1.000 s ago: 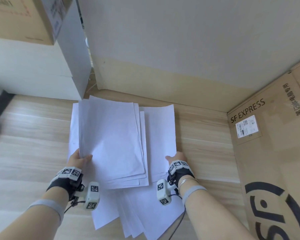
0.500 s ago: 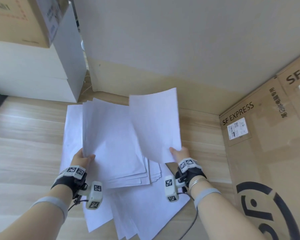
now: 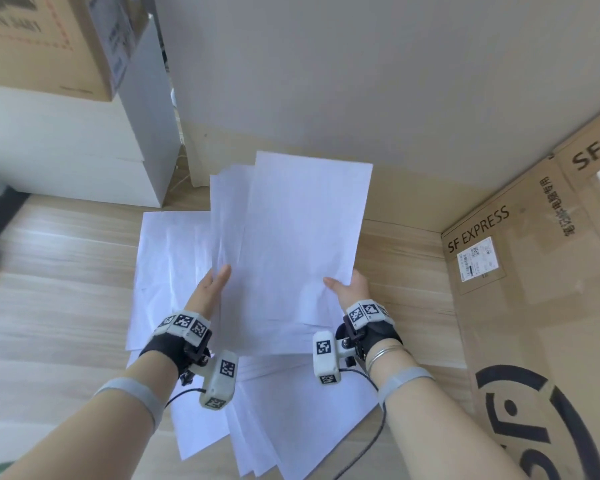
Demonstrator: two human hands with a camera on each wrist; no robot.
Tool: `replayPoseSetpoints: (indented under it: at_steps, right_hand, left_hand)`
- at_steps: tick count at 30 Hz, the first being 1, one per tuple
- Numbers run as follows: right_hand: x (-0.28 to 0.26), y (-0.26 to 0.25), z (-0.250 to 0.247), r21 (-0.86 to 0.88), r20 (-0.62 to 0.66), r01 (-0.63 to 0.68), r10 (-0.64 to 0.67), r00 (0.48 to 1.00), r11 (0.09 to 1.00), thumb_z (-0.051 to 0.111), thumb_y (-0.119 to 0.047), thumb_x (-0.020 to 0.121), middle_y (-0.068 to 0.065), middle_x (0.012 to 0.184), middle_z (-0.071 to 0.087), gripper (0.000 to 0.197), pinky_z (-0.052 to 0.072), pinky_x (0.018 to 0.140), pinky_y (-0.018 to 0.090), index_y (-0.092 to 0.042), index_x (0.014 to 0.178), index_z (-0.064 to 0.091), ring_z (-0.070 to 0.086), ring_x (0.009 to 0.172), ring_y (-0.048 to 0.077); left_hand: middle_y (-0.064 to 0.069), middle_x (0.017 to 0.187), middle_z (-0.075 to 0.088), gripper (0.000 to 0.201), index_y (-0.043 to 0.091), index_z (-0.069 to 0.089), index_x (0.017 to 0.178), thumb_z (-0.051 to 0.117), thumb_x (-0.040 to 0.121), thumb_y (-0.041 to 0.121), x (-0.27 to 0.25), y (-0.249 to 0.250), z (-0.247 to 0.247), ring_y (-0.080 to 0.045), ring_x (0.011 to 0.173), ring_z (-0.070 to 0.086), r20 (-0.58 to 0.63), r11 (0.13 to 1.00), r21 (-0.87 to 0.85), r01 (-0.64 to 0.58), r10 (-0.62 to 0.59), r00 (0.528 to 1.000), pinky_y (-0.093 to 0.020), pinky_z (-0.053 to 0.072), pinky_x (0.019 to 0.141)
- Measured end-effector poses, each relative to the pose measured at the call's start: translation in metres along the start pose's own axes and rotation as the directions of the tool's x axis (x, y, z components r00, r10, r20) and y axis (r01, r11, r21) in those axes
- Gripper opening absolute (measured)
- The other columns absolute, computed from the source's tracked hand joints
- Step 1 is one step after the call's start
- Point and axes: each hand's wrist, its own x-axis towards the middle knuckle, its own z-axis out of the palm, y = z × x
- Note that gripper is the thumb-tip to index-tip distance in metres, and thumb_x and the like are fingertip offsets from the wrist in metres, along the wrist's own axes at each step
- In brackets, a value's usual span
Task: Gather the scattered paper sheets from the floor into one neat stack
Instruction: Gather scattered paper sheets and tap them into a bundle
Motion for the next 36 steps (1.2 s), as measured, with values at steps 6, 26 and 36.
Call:
replayPoseSetpoints:
  at_steps: [6, 26, 36]
  right_hand:
    - [-0.019, -0.030, -0.010, 0.254, -0.111, 0.175, -0.151, 0.982, 0.951, 0.063, 0.003, 0.082, 0.016, 0.106, 0.066, 0.023, 0.046, 0.085, 0.030, -0.006, 0.103, 0.060, 0.059, 0.093, 0.019]
    - [-0.038, -0.038, -0.018, 0.360, 0.024, 0.186, -0.208, 0.978, 0.914, 0.074, 0.002, 0.072, -0.008, 0.082, 0.062, 0.032, 0.049, 0.063, 0.014, -0.025, 0.077, 0.058, 0.059, 0.073, 0.001]
    - [-0.036, -0.006, 0.000, 0.205, 0.052, 0.029, -0.040, 0.998, 0.978, 0.070, -0.008, 0.080, -0.003, 0.092, 0.060, 0.020, 0.037, 0.084, 0.023, -0.017, 0.093, 0.058, 0.060, 0.090, 0.017]
  left_hand:
    - [-0.025, 0.115, 0.064, 0.039, -0.007, 0.057, 0.117, 0.067, 0.081, 0.004, 0.005, 0.034, 0.005, -0.033, 0.103, 0.062, -0.096, 0.982, 0.060, -0.180, 0.185, 0.978, -0.033, 0.045, 0.084]
    - [-0.002, 0.091, 0.067, 0.035, 0.003, 0.062, 0.105, 0.075, 0.072, 0.001, -0.006, 0.066, 0.006, -0.011, 0.083, 0.064, 0.016, 0.927, 0.046, -0.371, 0.371, 0.929, -0.015, 0.052, 0.073]
    - [-0.008, 0.100, 0.061, 0.031, 0.002, 0.062, 0.111, 0.067, 0.083, 0.013, 0.006, 0.025, 0.009, -0.022, 0.092, 0.055, -0.012, 0.967, 0.192, -0.168, 0.174, 0.985, -0.030, 0.039, 0.080]
